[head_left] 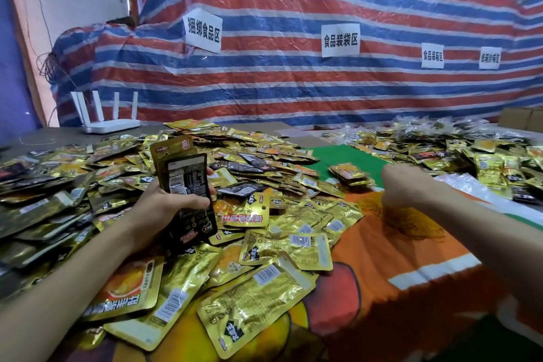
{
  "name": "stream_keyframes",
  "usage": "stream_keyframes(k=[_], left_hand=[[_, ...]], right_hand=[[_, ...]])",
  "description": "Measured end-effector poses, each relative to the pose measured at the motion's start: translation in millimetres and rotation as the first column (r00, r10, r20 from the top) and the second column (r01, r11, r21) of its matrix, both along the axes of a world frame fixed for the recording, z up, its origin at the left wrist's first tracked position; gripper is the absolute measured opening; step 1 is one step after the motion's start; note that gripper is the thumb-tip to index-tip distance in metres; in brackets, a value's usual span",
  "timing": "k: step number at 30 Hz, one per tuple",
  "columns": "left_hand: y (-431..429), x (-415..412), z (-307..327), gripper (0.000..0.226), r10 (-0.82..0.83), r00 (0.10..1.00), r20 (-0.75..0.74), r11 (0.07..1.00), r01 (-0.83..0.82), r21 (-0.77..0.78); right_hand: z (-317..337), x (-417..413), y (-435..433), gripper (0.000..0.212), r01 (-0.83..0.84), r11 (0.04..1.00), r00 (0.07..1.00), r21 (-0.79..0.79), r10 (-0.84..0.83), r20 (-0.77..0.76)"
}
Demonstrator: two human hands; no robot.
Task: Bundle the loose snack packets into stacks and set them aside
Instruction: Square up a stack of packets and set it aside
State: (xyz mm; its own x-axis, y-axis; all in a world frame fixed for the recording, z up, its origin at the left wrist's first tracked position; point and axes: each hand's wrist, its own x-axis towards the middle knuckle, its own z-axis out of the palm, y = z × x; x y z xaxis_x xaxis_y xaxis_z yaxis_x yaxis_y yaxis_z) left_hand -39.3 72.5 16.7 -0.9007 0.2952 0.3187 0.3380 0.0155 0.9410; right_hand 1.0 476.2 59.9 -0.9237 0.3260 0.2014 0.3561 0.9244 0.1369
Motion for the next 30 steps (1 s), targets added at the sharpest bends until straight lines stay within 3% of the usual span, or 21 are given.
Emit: stream_keyframes(k=[6,13,16,23,30], left_hand=[[1,2,2,0.06,-0.012,1.0,-0.013,1.0,0.012,-0.002],[1,3,3,0.061,-0.013,1.0,-0.015,1.0,0.013,-0.006],[1,4,3,0.06,-0.015,1.0,-0.022,1.0,0.015,-0.007],[2,4,3,0.06,-0.023,1.0,-0.016,1.0,0.023,0.002],[2,5,5,0.061,-0.035,0.999,-0.017,0.998,0.036,0.053]], right_hand=[[5,2,4,0.021,0.061,0.994,0.996,-0.092,-0.067,-0.064],[11,11,8,0.015,0.105,0.986,0.993,-0.131,-0.097,0.068],[13,13,11,0.029,0.093,0.986,0.996,-0.14,-0.093,0.009],[36,21,12,0.033,0.06,0.977,0.992,-0.202,-0.081,-0.096],[56,19,3,0.007,-0.047,0.988,0.938,-0.146,-0.007,-0.348]])
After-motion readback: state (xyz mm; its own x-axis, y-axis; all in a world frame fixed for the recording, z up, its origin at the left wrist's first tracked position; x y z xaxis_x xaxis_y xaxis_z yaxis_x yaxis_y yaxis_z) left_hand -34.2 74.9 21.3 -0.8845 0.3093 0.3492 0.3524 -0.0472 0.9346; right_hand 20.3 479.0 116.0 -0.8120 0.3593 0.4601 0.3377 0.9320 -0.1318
